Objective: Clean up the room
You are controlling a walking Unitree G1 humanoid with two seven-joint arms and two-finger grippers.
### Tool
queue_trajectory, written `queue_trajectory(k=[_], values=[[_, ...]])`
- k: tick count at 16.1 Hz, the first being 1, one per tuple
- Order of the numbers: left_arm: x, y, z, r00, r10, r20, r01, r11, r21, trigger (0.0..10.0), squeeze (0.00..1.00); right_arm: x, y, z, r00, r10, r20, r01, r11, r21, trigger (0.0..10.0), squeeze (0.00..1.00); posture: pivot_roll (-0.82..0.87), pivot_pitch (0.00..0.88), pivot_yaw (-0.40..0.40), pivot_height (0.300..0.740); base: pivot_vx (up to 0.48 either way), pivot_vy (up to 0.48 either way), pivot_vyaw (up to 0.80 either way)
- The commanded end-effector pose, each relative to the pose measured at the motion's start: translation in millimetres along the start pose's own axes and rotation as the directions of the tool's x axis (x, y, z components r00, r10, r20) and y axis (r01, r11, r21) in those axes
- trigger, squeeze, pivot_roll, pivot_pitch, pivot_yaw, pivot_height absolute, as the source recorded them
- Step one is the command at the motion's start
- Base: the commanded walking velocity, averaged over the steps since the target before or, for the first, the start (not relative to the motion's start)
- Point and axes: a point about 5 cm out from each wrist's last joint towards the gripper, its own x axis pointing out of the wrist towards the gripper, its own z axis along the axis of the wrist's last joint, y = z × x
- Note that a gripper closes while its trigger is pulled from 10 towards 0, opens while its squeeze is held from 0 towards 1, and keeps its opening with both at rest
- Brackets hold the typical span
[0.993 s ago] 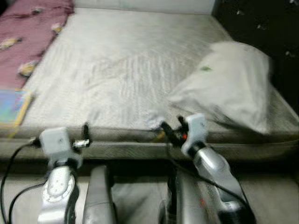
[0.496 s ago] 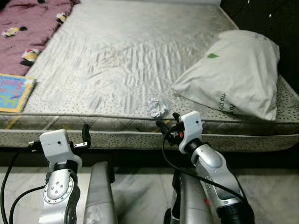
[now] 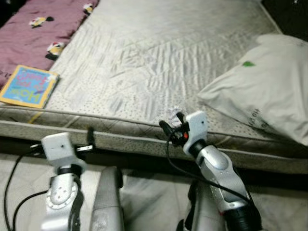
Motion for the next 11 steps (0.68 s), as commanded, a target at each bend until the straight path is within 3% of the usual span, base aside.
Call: queue_trajectory(k=[1,3,11], values=[[-0.7,1.2,-0.1,1.000,-0.002,-0.003,0.002,1.000,0.004,10.0,0.00,-1.0,-2.6,-0.7,1.000,-0.017,-0.004,0.017,1.000,0.005,10.0,0.00,0.03,0.071,-0.049,0.534,0.000,0.000,0.00],[-0.7,1.8,0.2,1.000,-0.001,-0.002,0.001,1.000,0.006,10.0,0.00,-0.4,-3.7,-1.2,1.000,-0.026,-0.006,0.026,1.000,0.015,10.0,0.00,0.03,0.071,-0.049,0.534,0.000,0.000,0.00],[-0.9,0.7,0.9,1.000,-0.014,0.003,0.014,1.000,0.011,10.0,0.00,0.5,-5.5,1.6,0.999,-0.048,0.018,0.047,0.998,0.034,10.0,0.00,0.03,0.071,-0.049,0.534,0.328,0.000,0.00]])
